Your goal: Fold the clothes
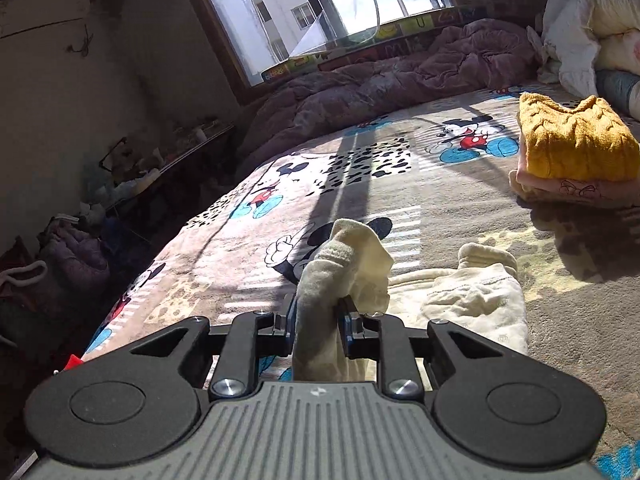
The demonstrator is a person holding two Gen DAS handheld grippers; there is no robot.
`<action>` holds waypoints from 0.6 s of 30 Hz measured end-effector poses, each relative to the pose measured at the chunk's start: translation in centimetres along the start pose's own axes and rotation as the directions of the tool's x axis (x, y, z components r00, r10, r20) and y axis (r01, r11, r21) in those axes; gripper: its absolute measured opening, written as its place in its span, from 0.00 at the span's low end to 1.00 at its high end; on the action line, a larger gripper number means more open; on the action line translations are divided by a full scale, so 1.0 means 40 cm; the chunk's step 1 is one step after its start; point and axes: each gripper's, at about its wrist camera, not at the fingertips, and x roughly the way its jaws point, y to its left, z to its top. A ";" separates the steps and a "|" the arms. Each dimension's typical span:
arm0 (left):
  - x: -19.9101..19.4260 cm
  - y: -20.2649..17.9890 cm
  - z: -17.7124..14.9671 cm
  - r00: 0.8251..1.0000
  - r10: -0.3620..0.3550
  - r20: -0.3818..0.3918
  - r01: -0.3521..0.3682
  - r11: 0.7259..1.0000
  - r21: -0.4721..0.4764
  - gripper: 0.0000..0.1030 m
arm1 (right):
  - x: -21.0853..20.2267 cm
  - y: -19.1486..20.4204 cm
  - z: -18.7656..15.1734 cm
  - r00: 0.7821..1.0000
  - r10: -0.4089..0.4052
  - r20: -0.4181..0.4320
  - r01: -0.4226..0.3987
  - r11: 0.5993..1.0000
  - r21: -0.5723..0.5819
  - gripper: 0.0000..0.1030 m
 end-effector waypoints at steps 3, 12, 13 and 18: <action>-0.032 0.032 0.010 0.998 -0.020 0.052 0.024 0.997 -0.080 0.40 | -0.008 0.026 0.023 0.994 0.091 0.058 -0.090 0.996 -0.022 0.59; -0.051 0.020 0.001 0.998 -0.038 0.044 0.041 0.997 -0.072 0.44 | 0.107 -0.068 -0.013 0.995 0.036 -0.097 -0.040 0.998 -0.041 0.61; -0.050 0.019 0.000 0.998 -0.041 0.038 0.043 0.997 -0.069 0.44 | 0.133 -0.070 -0.023 0.990 0.027 -0.138 -0.035 0.998 -0.056 0.61; -0.021 0.019 -0.006 0.999 -0.027 -0.023 0.025 0.998 -0.052 0.44 | 0.226 -0.031 -0.054 0.973 0.002 -0.232 -0.047 0.981 -0.190 0.61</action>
